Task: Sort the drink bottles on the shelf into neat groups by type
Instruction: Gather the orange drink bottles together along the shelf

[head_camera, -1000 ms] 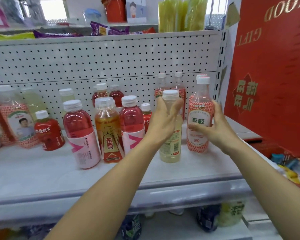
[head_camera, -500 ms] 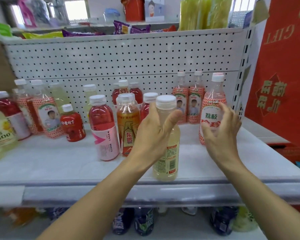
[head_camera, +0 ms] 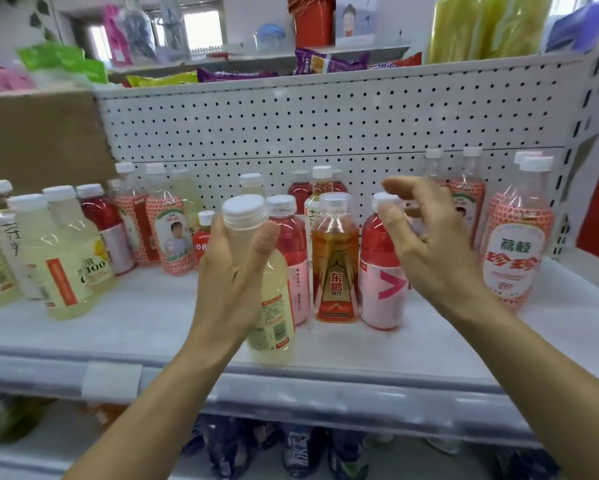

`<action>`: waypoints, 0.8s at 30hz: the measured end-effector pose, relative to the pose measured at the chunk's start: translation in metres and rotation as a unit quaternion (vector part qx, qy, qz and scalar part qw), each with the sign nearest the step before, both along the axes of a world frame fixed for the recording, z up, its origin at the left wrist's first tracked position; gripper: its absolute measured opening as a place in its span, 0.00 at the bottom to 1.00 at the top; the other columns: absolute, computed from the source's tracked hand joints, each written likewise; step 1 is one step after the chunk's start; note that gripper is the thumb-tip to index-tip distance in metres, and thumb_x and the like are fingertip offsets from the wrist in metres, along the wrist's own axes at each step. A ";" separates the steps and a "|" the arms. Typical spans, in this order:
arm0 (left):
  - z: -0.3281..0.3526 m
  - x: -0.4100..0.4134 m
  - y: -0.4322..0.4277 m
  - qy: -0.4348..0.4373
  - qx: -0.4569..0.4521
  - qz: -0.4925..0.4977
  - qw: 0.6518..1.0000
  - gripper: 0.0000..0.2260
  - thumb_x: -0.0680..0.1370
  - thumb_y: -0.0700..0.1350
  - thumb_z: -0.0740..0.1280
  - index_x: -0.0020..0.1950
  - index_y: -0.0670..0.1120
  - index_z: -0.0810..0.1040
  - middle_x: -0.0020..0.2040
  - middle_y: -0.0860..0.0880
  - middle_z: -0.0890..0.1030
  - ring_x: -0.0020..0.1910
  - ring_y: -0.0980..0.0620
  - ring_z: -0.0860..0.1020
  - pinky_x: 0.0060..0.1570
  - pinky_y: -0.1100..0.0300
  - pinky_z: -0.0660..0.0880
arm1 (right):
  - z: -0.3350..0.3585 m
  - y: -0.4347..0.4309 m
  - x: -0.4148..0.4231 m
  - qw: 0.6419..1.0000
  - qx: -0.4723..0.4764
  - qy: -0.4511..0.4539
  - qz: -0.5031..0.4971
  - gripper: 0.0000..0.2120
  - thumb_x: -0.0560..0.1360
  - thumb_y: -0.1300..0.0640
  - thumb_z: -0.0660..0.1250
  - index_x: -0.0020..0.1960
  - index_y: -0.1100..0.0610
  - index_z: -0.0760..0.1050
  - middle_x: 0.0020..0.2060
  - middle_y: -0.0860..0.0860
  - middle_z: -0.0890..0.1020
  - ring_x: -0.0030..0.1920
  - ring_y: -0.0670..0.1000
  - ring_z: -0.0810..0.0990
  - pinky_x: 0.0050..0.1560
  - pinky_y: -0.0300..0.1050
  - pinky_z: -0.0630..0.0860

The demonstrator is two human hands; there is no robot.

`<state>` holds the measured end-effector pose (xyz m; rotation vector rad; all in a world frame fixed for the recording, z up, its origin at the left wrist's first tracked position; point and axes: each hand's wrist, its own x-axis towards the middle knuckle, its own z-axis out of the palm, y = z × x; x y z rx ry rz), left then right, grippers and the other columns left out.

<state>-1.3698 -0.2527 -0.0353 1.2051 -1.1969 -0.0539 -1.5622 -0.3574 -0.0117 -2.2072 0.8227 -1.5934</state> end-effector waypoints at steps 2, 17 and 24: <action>0.003 0.024 0.006 0.008 -0.004 0.017 1.000 0.16 0.78 0.60 0.63 0.58 0.51 0.73 0.47 0.55 0.82 0.47 0.60 0.81 0.46 0.67 0.75 | 0.005 0.003 0.014 0.999 -0.037 0.012 -0.019 0.16 0.79 0.49 0.61 0.65 0.52 0.74 0.52 0.34 0.68 0.62 0.46 0.71 0.64 0.44 0.68; -0.004 0.167 0.008 0.025 0.044 0.018 0.999 0.18 0.78 0.61 0.64 0.63 0.51 0.73 0.52 0.53 0.83 0.52 0.56 0.82 0.53 0.53 0.78 | 0.098 -0.005 0.170 0.956 0.000 0.292 -0.006 0.20 0.80 0.49 0.64 0.70 0.50 0.70 0.70 0.51 0.70 0.68 0.52 0.71 0.67 0.50 0.68; -0.004 0.198 0.000 0.006 0.076 -0.007 0.997 0.27 0.74 0.64 0.64 0.69 0.51 0.70 0.56 0.58 0.80 0.56 0.64 0.78 0.56 0.60 0.74 | 0.105 -0.056 0.219 0.890 0.113 0.439 -0.041 0.26 0.81 0.50 0.64 0.77 0.49 0.62 0.75 0.53 0.64 0.71 0.57 0.68 0.71 0.53 0.65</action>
